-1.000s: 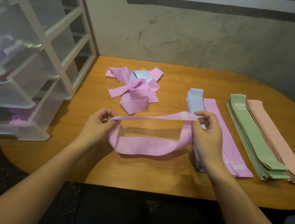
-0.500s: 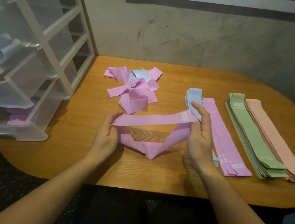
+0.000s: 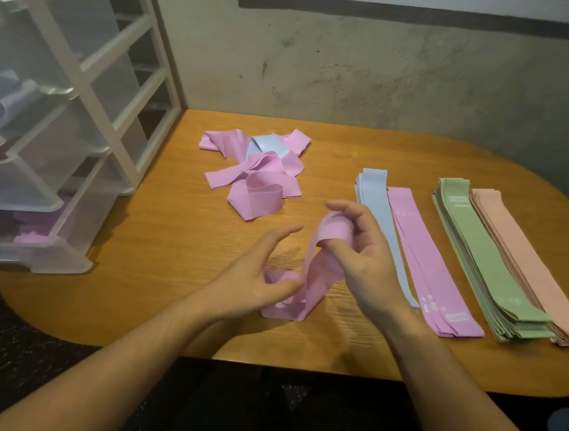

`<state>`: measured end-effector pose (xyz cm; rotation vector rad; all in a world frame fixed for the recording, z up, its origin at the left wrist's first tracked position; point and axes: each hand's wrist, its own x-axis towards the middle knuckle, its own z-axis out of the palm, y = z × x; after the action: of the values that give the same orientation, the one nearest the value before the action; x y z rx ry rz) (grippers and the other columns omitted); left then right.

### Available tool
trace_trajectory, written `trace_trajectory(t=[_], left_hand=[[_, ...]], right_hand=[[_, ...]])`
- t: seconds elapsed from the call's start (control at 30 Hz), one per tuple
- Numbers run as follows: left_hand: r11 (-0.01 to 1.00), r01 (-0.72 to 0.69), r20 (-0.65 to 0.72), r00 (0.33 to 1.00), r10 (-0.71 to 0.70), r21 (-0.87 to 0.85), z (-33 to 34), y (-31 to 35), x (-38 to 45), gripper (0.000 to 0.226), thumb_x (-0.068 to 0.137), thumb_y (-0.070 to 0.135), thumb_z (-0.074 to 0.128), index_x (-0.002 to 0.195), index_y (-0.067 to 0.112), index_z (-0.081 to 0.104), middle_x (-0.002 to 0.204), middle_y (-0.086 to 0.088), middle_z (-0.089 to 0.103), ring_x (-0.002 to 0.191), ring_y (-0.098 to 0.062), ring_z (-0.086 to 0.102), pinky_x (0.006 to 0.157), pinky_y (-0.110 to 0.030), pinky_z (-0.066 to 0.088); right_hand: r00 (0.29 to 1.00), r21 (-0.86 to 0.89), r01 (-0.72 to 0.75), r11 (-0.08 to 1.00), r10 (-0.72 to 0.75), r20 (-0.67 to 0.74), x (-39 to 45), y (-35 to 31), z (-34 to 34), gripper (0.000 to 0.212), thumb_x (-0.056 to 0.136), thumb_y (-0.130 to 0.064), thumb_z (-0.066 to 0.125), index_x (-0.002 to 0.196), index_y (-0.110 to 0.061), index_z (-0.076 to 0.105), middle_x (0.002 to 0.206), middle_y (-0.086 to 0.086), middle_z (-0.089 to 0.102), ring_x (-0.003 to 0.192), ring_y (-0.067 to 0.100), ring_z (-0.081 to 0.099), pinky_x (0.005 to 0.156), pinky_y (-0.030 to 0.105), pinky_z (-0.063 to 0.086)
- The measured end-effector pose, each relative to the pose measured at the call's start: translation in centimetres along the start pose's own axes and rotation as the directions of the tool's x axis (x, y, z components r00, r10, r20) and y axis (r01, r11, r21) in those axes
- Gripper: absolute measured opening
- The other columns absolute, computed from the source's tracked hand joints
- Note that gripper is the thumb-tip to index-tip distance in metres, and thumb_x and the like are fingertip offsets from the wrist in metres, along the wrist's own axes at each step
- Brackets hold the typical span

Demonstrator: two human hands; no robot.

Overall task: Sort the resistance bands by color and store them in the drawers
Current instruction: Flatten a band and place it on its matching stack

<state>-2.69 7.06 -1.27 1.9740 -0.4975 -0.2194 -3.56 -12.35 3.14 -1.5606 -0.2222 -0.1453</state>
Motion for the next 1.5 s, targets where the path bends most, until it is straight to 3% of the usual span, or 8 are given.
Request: trace_trajectory(t=[0.1, 0.23, 0.4, 0.6, 0.83, 1.0, 1.23, 1.5], left_hand=[[0.992, -0.058, -0.045, 0.998, 0.053, -0.113, 1.0, 2.5, 1.2, 0.063, 0.087, 0.027, 0.065, 0.144, 0.037, 0.041, 0.144, 0.024, 0.049, 0.138, -0.003, 0.044, 0.114, -0.035, 0.034], [0.989, -0.091, -0.076, 0.994, 0.083, -0.113, 0.9, 3.6, 2.4, 0.044, 0.088, 0.006, 0.055, 0.128, 0.024, 0.062, 0.118, 0.016, 0.069, 0.113, -0.007, 0.064, 0.095, -0.030, 0.049], [0.990, -0.100, -0.094, 0.991, 0.090, -0.103, 0.2, 2.8, 2.0, 0.061, 0.086, -0.013, 0.043, 0.120, 0.032, 0.066, 0.112, 0.011, 0.072, 0.098, -0.013, 0.070, 0.086, -0.027, 0.055], [0.997, 0.030, -0.274, 0.961, -0.049, -0.071, -1.2, 1.8, 2.1, 0.058, 0.084, -0.007, 0.047, 0.104, 0.042, 0.069, 0.105, 0.029, 0.071, 0.106, 0.005, 0.064, 0.088, -0.014, 0.047], [0.959, 0.161, -0.311, 0.922, -0.230, -0.232, -1.9, 1.5, 2.2, 0.050, 0.095, -0.006, 0.047, 0.097, 0.037, 0.072, 0.089, 0.026, 0.072, 0.082, 0.002, 0.066, 0.070, -0.018, 0.053], [0.849, 0.170, -0.301, 0.886, -0.354, -0.500, -2.1, 2.2, 2.5, 0.050, 0.093, -0.007, 0.038, 0.091, 0.026, 0.075, 0.085, 0.005, 0.073, 0.071, -0.013, 0.064, 0.063, -0.028, 0.055], [0.712, 0.117, -0.406, 0.752, -0.519, -0.692, -3.7, 1.8, 3.5, 0.039, 0.089, -0.013, 0.039, 0.078, 0.015, 0.063, 0.082, -0.005, 0.068, 0.056, -0.014, 0.058, 0.050, -0.025, 0.050], [0.539, 0.161, -0.302, 0.682, -0.666, -0.827, -4.0, -0.2, 3.3, 0.030, 0.088, -0.008, 0.050, 0.080, 0.019, 0.061, 0.082, -0.005, 0.074, 0.065, -0.021, 0.065, 0.061, -0.031, 0.051]], right_hand=[[0.997, -0.008, -0.009, 1.000, 0.009, 0.076, 0.0, -0.3, 0.5, 0.051, 0.084, 0.015, 0.060, 0.116, -0.024, 0.061, 0.107, -0.026, 0.064, 0.105, 0.004, 0.061, 0.088, 0.023, 0.054], [0.995, -0.036, 0.030, 0.999, -0.026, 0.101, -0.2, -0.5, 0.4, 0.047, 0.079, 0.005, 0.065, 0.115, -0.026, 0.062, 0.109, -0.026, 0.065, 0.108, 0.005, 0.062, 0.092, 0.024, 0.052], [0.996, -0.092, -0.040, 0.995, 0.047, 0.073, -0.4, 0.3, -0.5, 0.049, 0.083, 0.004, 0.071, 0.118, -0.028, 0.061, 0.101, -0.026, 0.062, 0.093, -0.001, 0.059, 0.081, 0.015, 0.047], [0.976, -0.149, -0.165, 0.975, 0.184, 0.118, -0.6, 1.3, -0.8, 0.053, 0.085, -0.009, 0.079, 0.123, -0.038, 0.056, 0.101, 0.028, 0.056, 0.084, 0.030, 0.059, 0.075, 0.032, 0.050], [0.867, -0.339, -0.427, 0.838, 0.486, 0.110, -0.3, 1.4, -1.0, 0.034, 0.084, -0.031, 0.079, 0.112, -0.041, 0.062, 0.095, -0.002, 0.074, 0.081, 0.013, 0.073, 0.071, 0.030, 0.058], [0.780, -0.331, -0.501, 0.799, 0.583, 0.226, -1.0, 1.2, -0.9, 0.019, 0.088, -0.036, 0.075, 0.095, -0.018, 0.077, 0.095, 0.006, 0.077, 0.074, 0.011, 0.069, 0.066, 0.026, 0.053], [0.859, -0.144, -0.411, 0.900, 0.435, 0.271, -1.3, 1.1, -1.2, 0.022, 0.094, -0.019, 0.070, 0.102, 0.002, 0.069, 0.087, 0.014, 0.072, 0.077, 0.015, 0.065, 0.068, 0.023, 0.052], [0.845, -0.148, -0.391, 0.908, 0.418, 0.333, -2.0, 1.6, -1.3, 0.011, 0.092, -0.010, 0.070, 0.088, -0.012, 0.061, 0.080, 0.008, 0.072, 0.072, 0.020, 0.065, 0.062, 0.023, 0.051]])
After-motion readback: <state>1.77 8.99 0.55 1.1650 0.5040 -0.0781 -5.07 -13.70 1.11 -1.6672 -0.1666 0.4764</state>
